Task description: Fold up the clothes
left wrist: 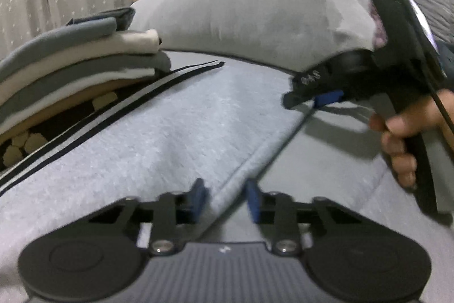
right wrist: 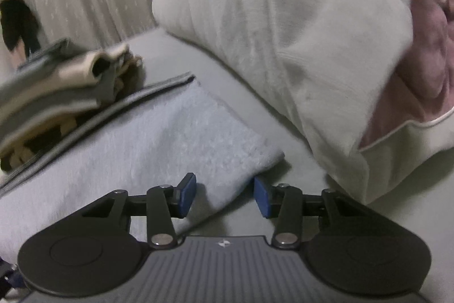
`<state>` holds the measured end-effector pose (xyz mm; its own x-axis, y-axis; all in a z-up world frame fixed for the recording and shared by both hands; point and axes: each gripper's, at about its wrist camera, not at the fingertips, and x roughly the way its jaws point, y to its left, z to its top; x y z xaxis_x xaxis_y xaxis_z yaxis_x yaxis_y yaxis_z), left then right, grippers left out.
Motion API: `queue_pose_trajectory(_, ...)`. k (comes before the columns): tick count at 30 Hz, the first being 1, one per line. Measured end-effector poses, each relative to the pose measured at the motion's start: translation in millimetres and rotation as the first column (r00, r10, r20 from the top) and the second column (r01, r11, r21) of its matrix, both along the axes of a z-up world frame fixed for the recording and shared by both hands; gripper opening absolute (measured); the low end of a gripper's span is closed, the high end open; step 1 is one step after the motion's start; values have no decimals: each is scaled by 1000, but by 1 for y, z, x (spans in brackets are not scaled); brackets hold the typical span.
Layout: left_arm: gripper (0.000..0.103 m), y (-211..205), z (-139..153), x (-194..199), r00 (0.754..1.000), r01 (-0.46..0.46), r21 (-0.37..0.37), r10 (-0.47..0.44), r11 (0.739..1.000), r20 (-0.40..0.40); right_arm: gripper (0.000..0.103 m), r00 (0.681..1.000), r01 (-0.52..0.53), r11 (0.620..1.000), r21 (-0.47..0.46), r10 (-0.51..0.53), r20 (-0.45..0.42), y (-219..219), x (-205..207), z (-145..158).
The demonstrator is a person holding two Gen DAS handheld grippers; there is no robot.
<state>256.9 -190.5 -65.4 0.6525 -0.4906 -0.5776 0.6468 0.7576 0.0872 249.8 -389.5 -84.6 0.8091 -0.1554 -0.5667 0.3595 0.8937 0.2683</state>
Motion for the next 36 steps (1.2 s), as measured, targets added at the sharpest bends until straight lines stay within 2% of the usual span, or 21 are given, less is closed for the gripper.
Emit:
queue_pose_trajectory(1, 6, -1, 1, 3, 1000, -8, -9, 8, 1000, -9, 28, 1000, 5, 1000, -6, -5, 7, -1, -1, 2)
queue_pose_trajectory(2, 4, -3, 3, 5, 1000, -15, -21, 15, 1000, -22, 4, 1000, 10, 1000, -11, -10, 14, -2, -2, 4)
queue_pose_trajectory(4, 3, -2, 11, 6, 998, -9, -81, 3, 997, -67, 4, 999, 21, 1000, -23, -20, 28, -4, -3, 7)
queue_pose_trajectory(7, 3, -2, 15, 5, 996, 4, -133, -16, 991, -90, 3, 999, 43, 989, -144, -40, 22, 3, -6, 27)
queue_pose_trajectory(9, 4, -8, 3, 12, 990, 0, -110, -16, 994, -139, 3, 999, 47, 982, -181, -50, -13, 5, -3, 27)
queue_pose_trajectory(12, 7, -8, -1, 10, 991, 16, -108, -30, 994, -131, 4, 994, 36, 980, -194, -55, -95, 4, 8, 4)
queue_pose_trajectory(14, 19, -2, 9, 8, 990, 34, -114, -49, 993, -132, 8, 993, 33, 973, -230, -58, -102, 8, 9, 3)
queue_pose_trajectory(15, 28, 4, 14, 7, 990, 36, -122, -52, 992, -131, 11, 993, 40, 969, -242, -66, -101, 9, 8, 9)
queue_pose_trajectory(16, 37, 12, 20, 5, 991, 29, -131, -45, 991, -123, 19, 992, 47, 966, -253, -74, -99, 10, 7, 15)
queue_pose_trajectory(20, 41, 57, 35, 11, 994, -40, -136, 25, 990, -109, 29, 996, 6, 967, -253, -29, -89, 21, 5, 32)
queue_pose_trajectory(25, 42, 121, 36, 35, 980, -169, -60, 161, 984, -117, 32, 985, -163, 962, -218, 145, -94, 56, 16, 44)
queue_pose_trajectory(30, 43, 184, 31, 51, 955, -263, 4, 261, 965, -142, 35, 932, -361, 913, -189, 345, -113, 109, 38, 48)
queue_pose_trajectory(34, 46, 236, 26, 68, 928, -341, 55, 345, 939, -137, 37, 870, -491, 853, -175, 475, -131, 151, 62, 48)
queue_pose_trajectory(36, 48, 260, 24, 77, 921, -364, 79, 371, 928, -116, 39, 828, -560, 810, -175, 542, -142, 168, 76, 47)
